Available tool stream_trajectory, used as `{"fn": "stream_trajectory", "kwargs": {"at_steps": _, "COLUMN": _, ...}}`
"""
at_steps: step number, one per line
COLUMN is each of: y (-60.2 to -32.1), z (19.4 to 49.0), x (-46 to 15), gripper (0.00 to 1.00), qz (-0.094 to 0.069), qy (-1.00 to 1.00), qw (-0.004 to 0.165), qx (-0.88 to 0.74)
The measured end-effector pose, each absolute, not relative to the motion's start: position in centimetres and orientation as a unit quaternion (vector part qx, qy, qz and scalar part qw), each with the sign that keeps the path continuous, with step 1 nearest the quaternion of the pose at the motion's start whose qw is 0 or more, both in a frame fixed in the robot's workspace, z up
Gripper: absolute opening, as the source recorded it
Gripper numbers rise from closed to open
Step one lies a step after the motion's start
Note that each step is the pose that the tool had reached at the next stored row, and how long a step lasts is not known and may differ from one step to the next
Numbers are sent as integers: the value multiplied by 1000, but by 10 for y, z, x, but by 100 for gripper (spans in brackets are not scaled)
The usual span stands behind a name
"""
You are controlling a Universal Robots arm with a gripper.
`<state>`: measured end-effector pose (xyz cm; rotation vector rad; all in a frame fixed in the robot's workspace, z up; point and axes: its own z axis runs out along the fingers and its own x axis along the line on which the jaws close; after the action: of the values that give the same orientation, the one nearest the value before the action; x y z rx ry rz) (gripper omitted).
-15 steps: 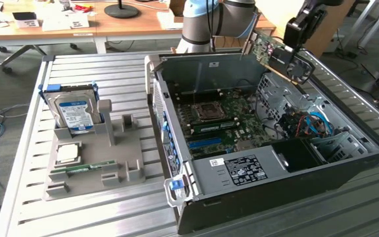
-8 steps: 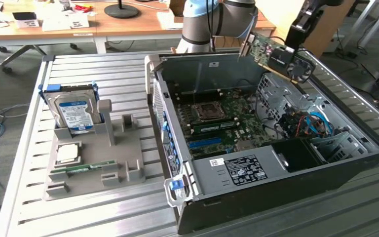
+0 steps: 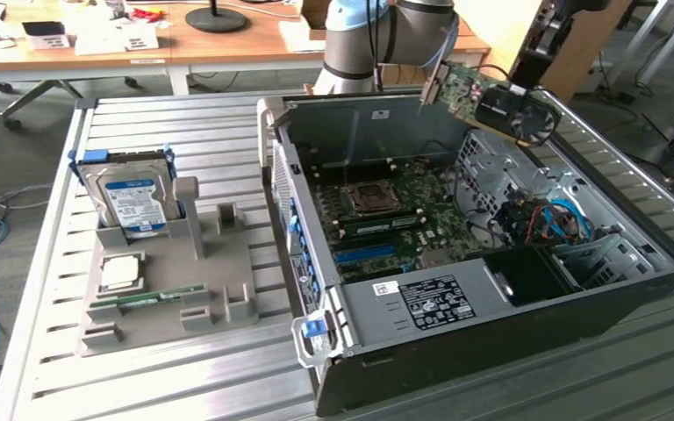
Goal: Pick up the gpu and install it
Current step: 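Insert the gpu into the slot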
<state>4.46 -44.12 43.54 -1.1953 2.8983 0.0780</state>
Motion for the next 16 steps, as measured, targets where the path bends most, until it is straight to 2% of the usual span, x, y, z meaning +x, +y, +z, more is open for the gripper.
{"fn": "stream_trajectory", "kwargs": {"at_steps": 16, "y": -441, "z": 435, "x": 45, "gripper": 27, "qz": 25, "qy": 859, "qw": -1, "qx": -511}}
